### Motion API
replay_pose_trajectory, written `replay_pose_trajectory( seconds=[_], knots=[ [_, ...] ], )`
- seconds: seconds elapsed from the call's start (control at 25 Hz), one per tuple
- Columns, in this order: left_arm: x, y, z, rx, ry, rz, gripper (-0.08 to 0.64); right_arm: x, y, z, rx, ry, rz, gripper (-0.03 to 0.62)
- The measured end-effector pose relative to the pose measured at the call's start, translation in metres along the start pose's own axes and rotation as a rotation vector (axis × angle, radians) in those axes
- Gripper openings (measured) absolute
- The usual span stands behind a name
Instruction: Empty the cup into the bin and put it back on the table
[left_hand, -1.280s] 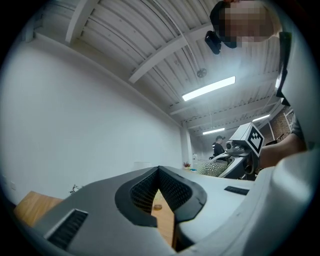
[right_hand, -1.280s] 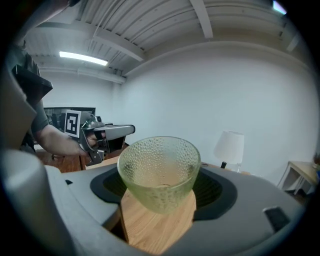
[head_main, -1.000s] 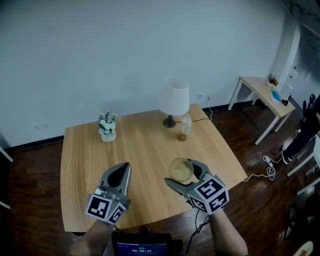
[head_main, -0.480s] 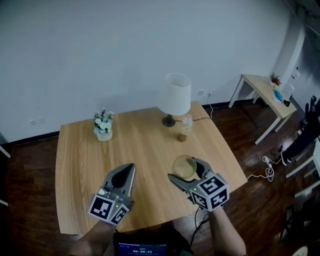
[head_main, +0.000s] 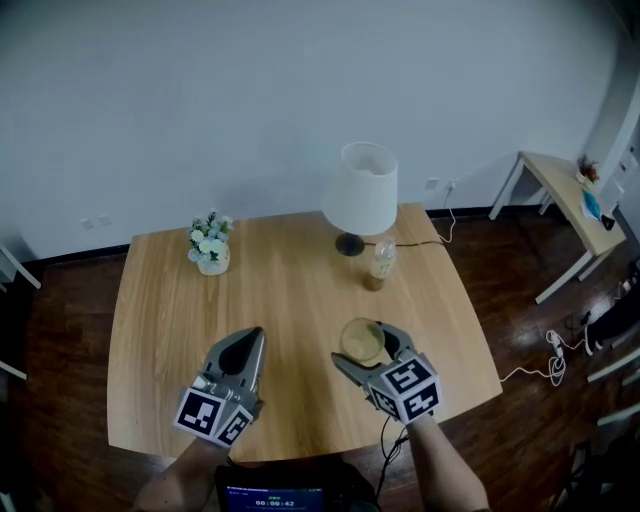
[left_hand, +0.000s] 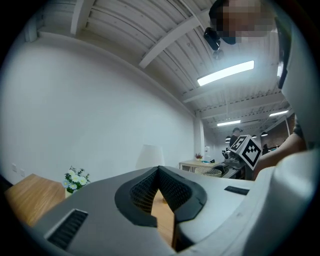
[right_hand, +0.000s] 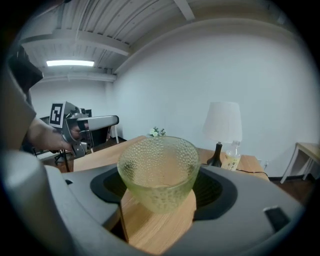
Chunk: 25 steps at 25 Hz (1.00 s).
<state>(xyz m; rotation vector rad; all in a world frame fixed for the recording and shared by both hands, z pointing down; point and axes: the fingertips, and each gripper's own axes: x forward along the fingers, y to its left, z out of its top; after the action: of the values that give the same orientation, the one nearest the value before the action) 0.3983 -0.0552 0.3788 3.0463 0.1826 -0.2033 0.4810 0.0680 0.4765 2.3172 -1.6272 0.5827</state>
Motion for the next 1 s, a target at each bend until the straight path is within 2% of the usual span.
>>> replay_pose_trajectory(
  seconds=[0.28, 0.6, 1.0],
  knots=[
    [0.019, 0.009, -0.033, -0.012, 0.058, 0.065, -0.009, 0.032, -0.02, -0.027, 0.004, 0.038, 0.051, 0.391],
    [0.035, 0.017, -0.071, -0.021, 0.113, 0.084, -0.009, 0.066, -0.032, -0.053, 0.006, 0.055, 0.085, 0.391],
    [0.05, 0.036, -0.128, -0.073, 0.198, 0.145, -0.009, 0.101, -0.045, -0.094, -0.011, 0.115, 0.098, 0.391]
  ],
)
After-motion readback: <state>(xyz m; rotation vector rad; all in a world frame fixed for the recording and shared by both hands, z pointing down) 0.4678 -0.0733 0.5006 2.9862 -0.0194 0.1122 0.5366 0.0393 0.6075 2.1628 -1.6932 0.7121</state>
